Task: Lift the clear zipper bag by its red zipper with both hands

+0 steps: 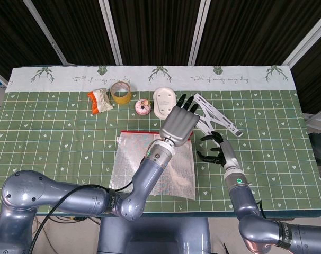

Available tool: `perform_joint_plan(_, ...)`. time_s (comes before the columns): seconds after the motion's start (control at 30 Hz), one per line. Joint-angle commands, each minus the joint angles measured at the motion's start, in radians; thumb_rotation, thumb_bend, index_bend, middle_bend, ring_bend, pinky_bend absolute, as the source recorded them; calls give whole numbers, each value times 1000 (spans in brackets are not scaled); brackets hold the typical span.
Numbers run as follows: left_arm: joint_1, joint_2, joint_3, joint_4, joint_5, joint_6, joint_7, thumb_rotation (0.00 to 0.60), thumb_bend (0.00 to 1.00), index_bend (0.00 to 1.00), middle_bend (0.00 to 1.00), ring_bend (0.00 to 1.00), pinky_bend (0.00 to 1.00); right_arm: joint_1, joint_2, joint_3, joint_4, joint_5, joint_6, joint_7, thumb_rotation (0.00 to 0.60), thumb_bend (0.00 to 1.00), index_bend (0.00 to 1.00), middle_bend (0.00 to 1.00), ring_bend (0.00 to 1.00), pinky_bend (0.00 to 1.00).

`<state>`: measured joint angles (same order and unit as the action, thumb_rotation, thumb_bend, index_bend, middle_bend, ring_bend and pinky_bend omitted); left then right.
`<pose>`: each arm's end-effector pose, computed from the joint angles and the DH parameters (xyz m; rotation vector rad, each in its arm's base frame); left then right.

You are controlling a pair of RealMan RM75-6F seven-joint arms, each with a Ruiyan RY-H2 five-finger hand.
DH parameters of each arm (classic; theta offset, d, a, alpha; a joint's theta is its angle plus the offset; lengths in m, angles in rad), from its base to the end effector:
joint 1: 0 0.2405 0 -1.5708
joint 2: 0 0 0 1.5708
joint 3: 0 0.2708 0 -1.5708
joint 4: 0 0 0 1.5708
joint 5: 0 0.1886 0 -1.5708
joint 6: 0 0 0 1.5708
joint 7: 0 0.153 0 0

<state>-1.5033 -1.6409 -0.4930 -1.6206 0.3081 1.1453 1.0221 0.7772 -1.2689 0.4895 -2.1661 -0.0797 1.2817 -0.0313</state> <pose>0.1337 0.3853 0.0063 -1.9387 -0.6504 -1.0047 -0.1306 -0.3238 0.0924 0.8212 -2.0455 1.0850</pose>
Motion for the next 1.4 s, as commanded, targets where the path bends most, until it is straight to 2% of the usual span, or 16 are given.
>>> perform_joint_plan(0.03,-3,4,2,-1,-3,1,-4,600,440,620,193,0,0,18,-24,19,15,27,15,-11,600,393,400,107,16,249)
perform_joint_plan(0.5,-18,31,16,-21,-13,10,-24,600,440,621,192,0,0,47,-82,81,20,70,43,-26,600,396,458,126,15,249)
perform_joint_plan(0.97,-26,44,32,-33,-24,16,-38,600,440,621,189,0,0,64,-117,112,42,84,61,-53,600,399,518,149,15,249)
perform_joint_plan(1.4,-31,49,38,-31,-25,14,-51,600,440,621,188,0,0,77,-134,142,52,102,69,-69,600,469,558,160,15,249)
